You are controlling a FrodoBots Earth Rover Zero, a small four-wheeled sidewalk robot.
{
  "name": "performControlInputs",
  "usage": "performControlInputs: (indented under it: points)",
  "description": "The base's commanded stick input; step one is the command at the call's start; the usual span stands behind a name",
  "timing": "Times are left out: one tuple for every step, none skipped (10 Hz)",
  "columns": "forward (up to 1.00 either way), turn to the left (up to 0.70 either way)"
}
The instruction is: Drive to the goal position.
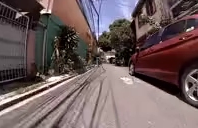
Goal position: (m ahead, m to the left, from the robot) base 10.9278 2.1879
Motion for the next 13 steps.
performControlInputs:
  points:
    - [1.00, -0.04]
    - [1.00, 0.00]
    - [1.00, 0.00]
    - [1.00, 0.00]
    - [1.00, 0.00]
    - [1.00, 0.00]
    - [1.00, 0.00]
    - [1.00, 0.00]
    - [1.00, 0.00]
    - [1.00, 0.00]
    - [1.00, 0.00]
    - [1.00, 0.00]
    - [1.00, 0.00]
